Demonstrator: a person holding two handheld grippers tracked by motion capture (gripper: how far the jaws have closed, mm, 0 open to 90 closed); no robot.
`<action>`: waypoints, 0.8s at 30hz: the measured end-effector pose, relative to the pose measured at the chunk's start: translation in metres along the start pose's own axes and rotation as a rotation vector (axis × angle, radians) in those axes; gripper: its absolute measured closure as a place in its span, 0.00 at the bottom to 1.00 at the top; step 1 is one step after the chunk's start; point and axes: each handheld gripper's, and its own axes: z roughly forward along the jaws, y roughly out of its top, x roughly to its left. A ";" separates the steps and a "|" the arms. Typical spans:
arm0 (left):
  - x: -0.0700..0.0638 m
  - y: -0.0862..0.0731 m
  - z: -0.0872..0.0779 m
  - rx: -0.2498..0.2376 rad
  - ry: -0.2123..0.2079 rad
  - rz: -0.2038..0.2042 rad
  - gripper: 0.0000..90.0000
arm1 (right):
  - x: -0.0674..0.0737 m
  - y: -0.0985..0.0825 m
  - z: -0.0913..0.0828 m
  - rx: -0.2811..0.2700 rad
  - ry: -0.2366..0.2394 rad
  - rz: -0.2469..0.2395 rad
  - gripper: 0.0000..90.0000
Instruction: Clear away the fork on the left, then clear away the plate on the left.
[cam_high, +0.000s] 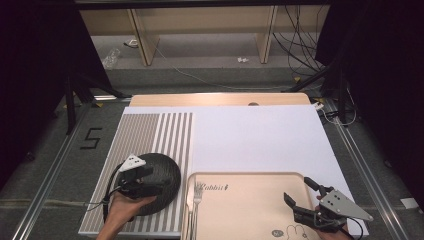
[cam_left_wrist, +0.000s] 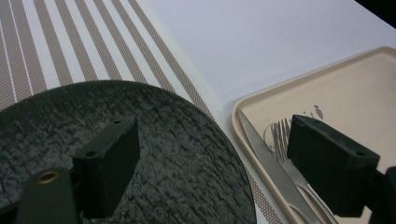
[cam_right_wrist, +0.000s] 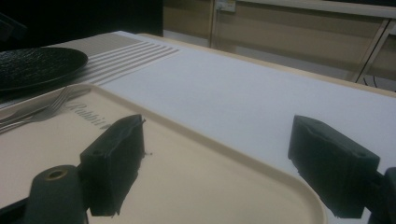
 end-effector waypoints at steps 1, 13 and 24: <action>-0.002 -0.001 0.000 0.007 0.002 0.006 0.19 | -0.001 0.000 0.000 -0.002 0.002 0.003 0.21; -0.006 -0.012 -0.007 0.009 -0.023 -0.013 0.19 | -0.001 -0.001 0.000 0.005 0.000 0.002 0.21; -0.003 -0.020 -0.015 -0.002 -0.020 -0.056 0.18 | -0.001 0.000 0.000 0.002 0.001 0.001 0.21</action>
